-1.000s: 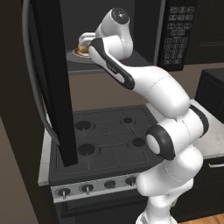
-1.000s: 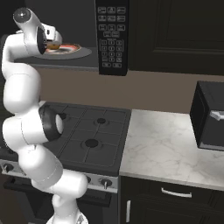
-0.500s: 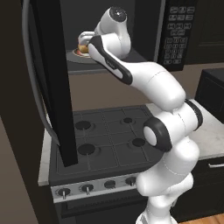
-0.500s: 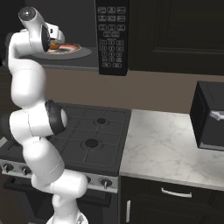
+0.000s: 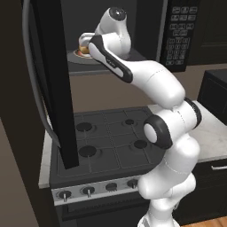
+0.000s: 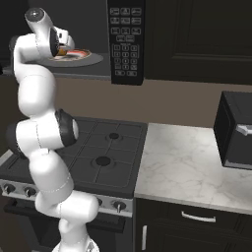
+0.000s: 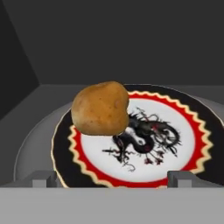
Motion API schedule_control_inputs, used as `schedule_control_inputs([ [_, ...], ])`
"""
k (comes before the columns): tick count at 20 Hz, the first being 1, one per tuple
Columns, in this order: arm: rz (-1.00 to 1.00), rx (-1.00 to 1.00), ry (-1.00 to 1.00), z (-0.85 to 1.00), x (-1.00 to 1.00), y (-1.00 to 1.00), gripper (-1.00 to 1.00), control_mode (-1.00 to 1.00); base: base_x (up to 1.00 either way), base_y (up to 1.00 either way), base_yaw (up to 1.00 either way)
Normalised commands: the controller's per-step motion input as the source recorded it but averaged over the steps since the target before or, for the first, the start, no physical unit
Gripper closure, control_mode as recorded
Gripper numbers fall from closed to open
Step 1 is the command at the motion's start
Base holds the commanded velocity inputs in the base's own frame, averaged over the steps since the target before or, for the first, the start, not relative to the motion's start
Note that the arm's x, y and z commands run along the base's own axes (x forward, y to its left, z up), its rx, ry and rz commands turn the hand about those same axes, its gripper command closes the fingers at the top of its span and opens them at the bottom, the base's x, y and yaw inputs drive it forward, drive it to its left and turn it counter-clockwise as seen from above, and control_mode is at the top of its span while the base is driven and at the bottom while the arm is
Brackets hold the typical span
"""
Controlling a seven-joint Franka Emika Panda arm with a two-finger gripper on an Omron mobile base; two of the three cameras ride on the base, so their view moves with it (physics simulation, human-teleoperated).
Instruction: Retrieve the reheated potato from the microwave, then place the potato, cheese, and condiment on the cutting board.
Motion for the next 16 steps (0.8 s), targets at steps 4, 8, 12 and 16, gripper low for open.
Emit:
schedule_control_inputs([
  [4,0.0,0.0,0.04,-0.11,0.15,0.13,-1.0,-1.0,0.0,0.0,0.0],
  [8,0.0,0.0,0.0,-0.01,0.14,0.16,-1.0,-1.0,0.0,0.0,0.0],
  [12,0.0,0.0,0.0,0.0,0.29,0.09,-1.0,-1.0,0.0,0.0,0.0],
  [16,0.0,0.0,0.0,-0.03,0.38,0.01,-1.0,-1.0,0.0,0.0,0.0],
])
